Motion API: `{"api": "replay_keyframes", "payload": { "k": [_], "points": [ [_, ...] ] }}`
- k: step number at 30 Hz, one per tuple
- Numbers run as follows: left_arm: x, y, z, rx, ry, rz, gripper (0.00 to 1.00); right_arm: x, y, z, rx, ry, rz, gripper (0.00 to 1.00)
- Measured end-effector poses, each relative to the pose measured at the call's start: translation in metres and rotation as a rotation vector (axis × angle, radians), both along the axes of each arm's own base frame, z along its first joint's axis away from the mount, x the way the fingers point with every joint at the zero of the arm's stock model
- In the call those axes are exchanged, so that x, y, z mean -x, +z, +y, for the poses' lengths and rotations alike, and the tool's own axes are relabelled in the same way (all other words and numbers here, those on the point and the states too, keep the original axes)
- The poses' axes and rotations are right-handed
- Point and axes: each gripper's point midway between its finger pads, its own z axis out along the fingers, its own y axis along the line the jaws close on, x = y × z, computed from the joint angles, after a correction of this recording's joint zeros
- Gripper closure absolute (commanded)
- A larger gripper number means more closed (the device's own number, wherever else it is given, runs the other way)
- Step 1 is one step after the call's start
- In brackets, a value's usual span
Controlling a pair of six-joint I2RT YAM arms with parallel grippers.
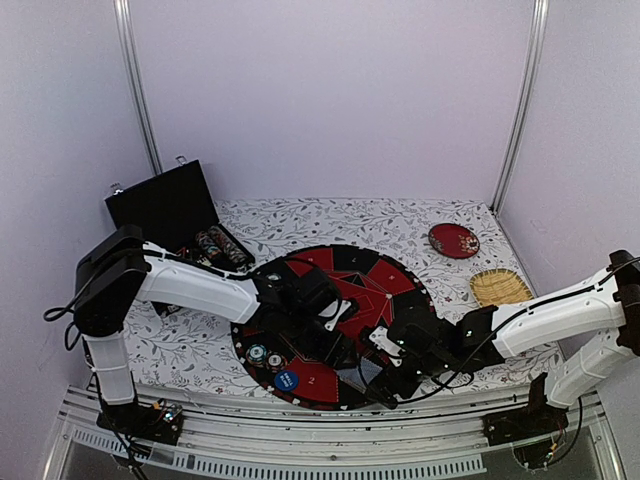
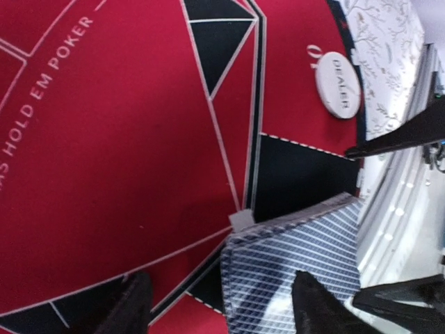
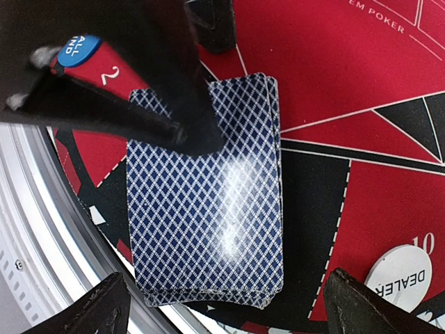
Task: Distribute texas hold em gaming equipment
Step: Pick up the face-down deck piles from the face-down deck piles.
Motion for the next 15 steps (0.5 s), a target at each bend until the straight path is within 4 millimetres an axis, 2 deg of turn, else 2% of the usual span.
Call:
{"api": "replay_keyframes", "payload": {
  "k": [8,15],
  "points": [
    [-0.0058,-0.0057,0.0032,-0.034,0.010,-0.030,0.51,-0.0007,0.0000,-0.0004,-0.001,-0.012,0.002,0.01],
    [-0.0076,-0.0090,0.0064,-0.045,0.013,-0.047,0.60,-0.0011,0.0003,-0.0025,0.004,-0.019,0.000,0.01]
  ]
}}
